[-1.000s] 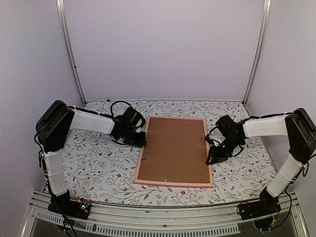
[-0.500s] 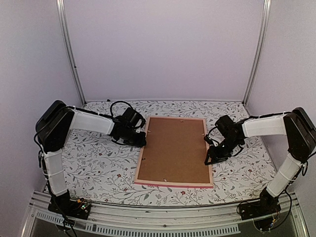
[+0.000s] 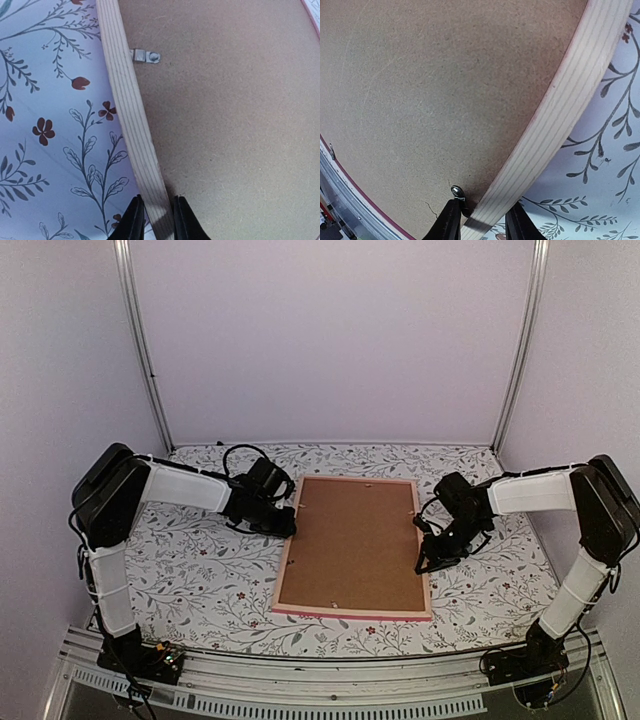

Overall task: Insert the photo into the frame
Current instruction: Press the fastener onto the backboard.

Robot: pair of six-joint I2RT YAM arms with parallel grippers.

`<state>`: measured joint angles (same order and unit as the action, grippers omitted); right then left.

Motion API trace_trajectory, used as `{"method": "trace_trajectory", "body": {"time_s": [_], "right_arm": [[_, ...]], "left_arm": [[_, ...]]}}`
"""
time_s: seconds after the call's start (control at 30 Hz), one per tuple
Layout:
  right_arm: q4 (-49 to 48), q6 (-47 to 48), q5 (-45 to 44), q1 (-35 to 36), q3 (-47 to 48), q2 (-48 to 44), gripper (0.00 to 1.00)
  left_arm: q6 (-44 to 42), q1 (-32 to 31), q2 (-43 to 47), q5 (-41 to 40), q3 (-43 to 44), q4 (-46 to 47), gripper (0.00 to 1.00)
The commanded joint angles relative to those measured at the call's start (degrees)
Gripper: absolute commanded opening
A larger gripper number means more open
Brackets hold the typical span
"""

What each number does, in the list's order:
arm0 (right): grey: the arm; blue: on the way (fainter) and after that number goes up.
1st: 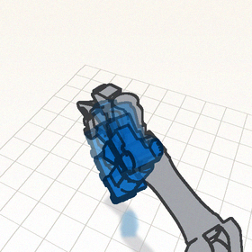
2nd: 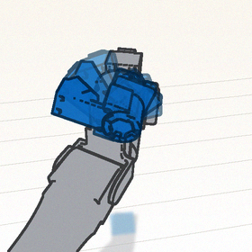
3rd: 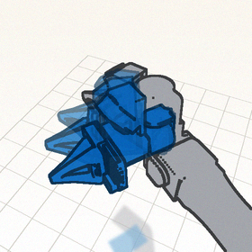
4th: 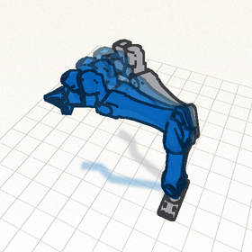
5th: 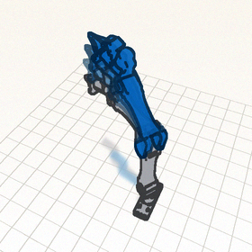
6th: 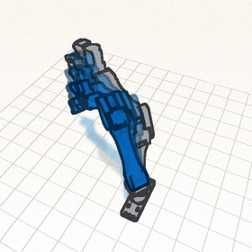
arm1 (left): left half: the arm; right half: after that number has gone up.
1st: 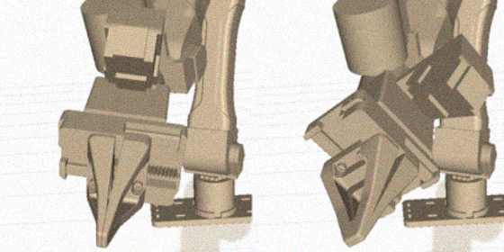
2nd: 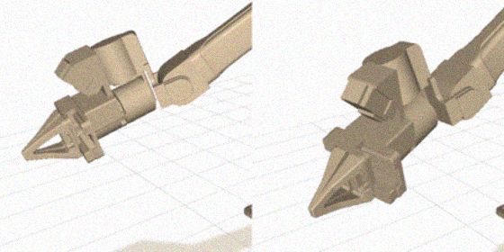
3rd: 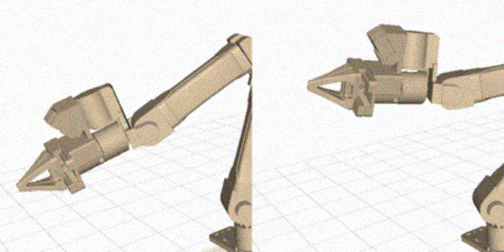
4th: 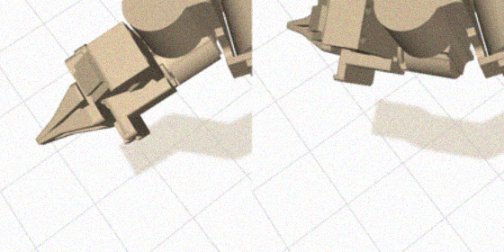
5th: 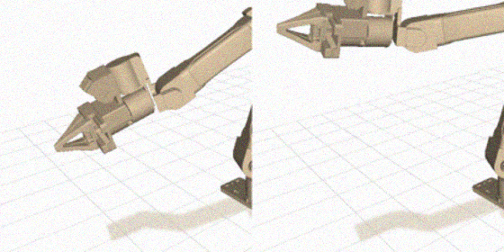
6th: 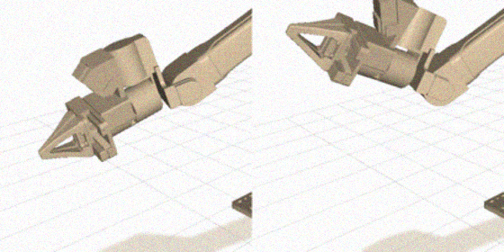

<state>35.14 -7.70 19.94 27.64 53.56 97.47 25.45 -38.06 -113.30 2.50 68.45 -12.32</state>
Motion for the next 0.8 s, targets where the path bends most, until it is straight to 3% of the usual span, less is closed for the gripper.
{"method": "trace_trajectory", "body": {"time_s": [0.0,0.5,0.77], "right_arm": [[-5.8,-0.4,-3.6,0.6,-0.5,3.2,0.24],[-8.9,1.4,9.5,-1.9,1.0,0.1,0.23],[-6.9,1.4,6.0,-1.9,1.6,-0.1,0.41]], "left_arm": [[-2.3,-0.3,-0.8,2.6,-1.3,-2.6,0.20],[-2.5,-0.3,-0.7,3.5,-1.8,-1.9,0.20],[-2.4,-0.3,-0.1,3.6,-2.1,-1.7,0.20]]}}
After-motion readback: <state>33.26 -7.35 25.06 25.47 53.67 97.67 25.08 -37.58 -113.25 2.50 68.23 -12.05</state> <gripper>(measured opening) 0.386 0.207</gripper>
